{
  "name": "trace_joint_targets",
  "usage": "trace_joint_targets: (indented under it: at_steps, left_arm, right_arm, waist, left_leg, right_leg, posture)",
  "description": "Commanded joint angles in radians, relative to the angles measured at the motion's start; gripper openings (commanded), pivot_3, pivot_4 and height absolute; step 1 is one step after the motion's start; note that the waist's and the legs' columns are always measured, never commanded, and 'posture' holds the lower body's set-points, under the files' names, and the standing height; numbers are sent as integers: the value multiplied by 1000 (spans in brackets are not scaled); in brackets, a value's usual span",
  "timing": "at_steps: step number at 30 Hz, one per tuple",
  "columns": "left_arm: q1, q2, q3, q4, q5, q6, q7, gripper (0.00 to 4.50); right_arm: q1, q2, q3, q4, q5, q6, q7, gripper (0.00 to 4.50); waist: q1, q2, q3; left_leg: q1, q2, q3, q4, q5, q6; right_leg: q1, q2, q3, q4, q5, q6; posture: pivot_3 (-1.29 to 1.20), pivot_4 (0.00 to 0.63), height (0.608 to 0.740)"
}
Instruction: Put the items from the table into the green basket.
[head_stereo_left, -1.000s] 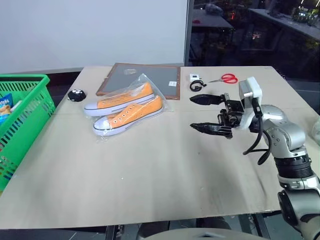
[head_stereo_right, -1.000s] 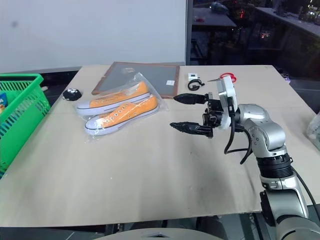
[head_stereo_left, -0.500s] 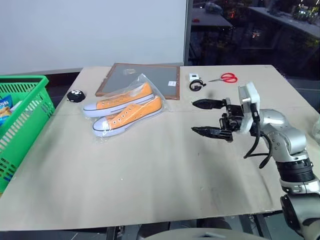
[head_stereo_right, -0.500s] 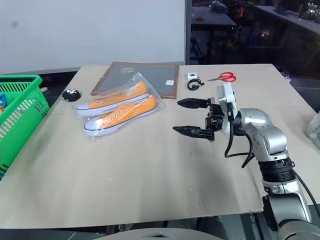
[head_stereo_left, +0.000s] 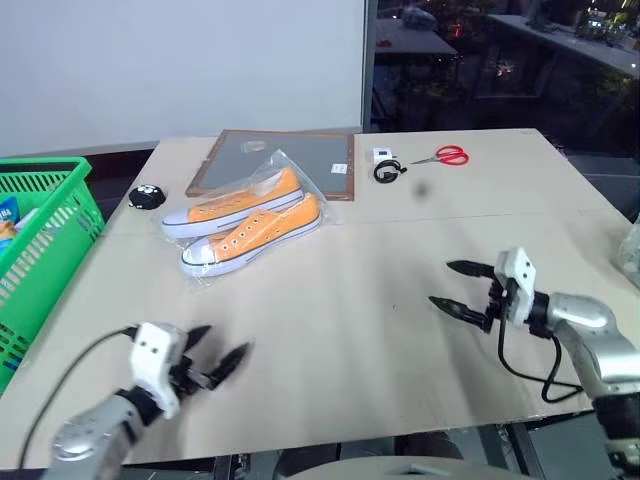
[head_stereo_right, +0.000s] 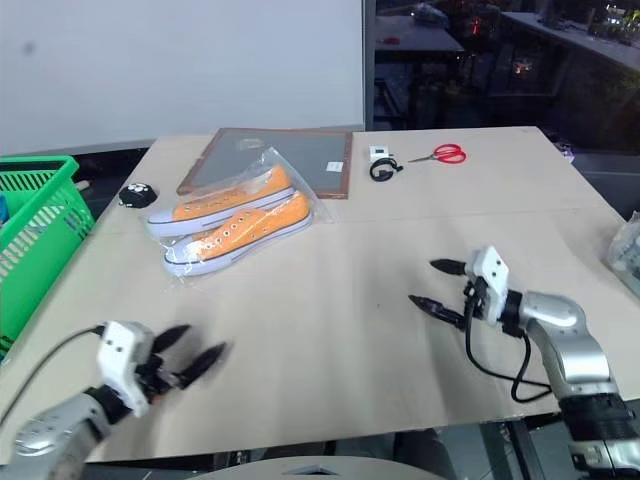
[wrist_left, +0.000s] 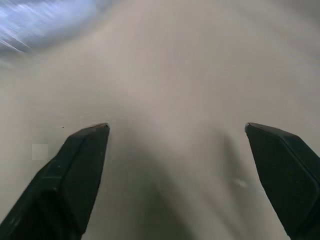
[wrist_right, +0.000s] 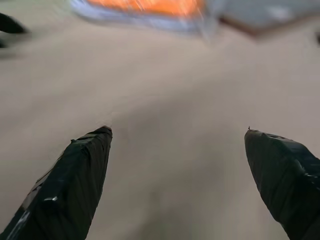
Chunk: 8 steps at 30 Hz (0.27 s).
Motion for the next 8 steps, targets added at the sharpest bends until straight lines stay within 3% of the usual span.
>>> trace_joint_targets:
  at_steps: [1, 8]
  left_arm:
    - [1, -20, -76, -46, 43, -36, 39, 4455]
    - [-37, -8, -135, -69, 44, -31, 55, 4455]
  right_arm:
    - [47, -5, -39, -29, 1, -44, -19, 4500]
    - [125, 17, -41, -23, -24, -87, -61, 4500]
  waist:
    - [-9, 5, -3]
    - [-41, 9, -5]
  left_leg:
    - [1, 0, 1, 0, 0, 0]
    - [1, 0, 3, 0, 0, 0]
  right_leg:
    - [1, 0, 0, 0, 0, 0]
    - [2, 0, 2, 0, 0, 0]
  posture:
    - [153, 0, 740]
    - [126, 0, 740]
